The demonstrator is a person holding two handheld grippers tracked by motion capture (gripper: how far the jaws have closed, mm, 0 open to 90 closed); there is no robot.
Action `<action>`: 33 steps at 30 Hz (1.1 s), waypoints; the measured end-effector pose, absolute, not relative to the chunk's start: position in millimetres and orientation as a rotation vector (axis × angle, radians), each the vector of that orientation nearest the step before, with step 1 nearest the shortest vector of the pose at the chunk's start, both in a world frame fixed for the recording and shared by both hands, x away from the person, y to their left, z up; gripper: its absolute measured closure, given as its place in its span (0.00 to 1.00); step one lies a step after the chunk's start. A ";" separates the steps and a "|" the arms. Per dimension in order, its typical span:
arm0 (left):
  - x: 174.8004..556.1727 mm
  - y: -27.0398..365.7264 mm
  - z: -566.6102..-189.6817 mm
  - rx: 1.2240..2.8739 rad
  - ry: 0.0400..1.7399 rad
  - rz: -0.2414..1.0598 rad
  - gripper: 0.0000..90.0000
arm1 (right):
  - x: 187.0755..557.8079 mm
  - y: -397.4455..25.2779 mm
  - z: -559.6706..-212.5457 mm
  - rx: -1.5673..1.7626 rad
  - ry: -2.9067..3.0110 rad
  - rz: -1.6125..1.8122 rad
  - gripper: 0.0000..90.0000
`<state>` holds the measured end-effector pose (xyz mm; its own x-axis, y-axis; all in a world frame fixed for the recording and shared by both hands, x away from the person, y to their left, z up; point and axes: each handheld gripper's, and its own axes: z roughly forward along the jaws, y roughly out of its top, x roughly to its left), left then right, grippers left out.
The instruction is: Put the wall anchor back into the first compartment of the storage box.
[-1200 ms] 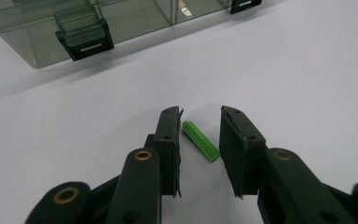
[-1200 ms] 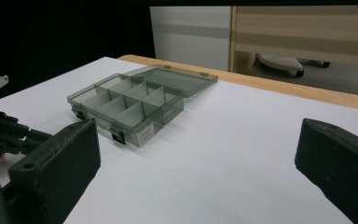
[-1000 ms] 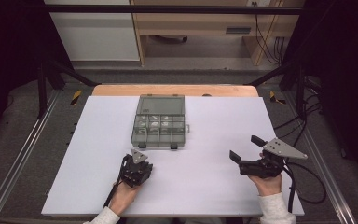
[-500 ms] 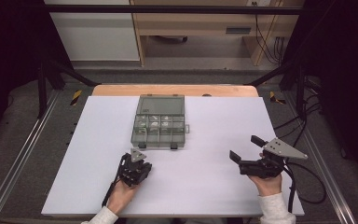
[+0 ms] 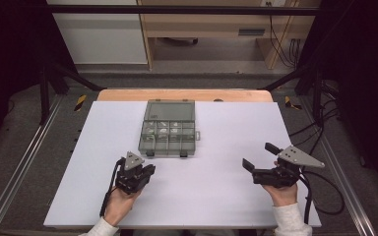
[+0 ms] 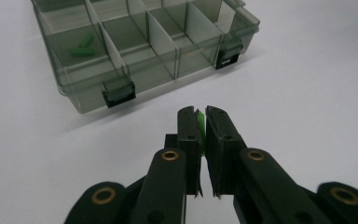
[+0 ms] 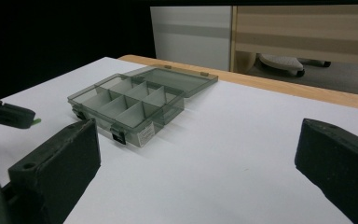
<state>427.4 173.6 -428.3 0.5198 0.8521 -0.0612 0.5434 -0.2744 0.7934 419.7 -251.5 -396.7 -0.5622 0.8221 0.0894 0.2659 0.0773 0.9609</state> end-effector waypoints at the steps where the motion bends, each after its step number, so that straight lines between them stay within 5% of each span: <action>1: 427.1 174.5 -425.0 1.956 1.135 0.495 0.93 | 419.7 -251.6 -396.8 1.073 1.875 1.504 0.00; 33: 488.1 193.1 -363.8 1.830 1.082 0.600 0.93 | 420.6 -252.3 -397.5 1.077 1.875 1.499 0.00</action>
<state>488.1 193.1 -363.8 0.4991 0.8659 -0.0341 0.4297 -0.2132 0.8775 420.6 -252.3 -397.5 -0.5589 0.8245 0.0889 0.2680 0.0782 0.9602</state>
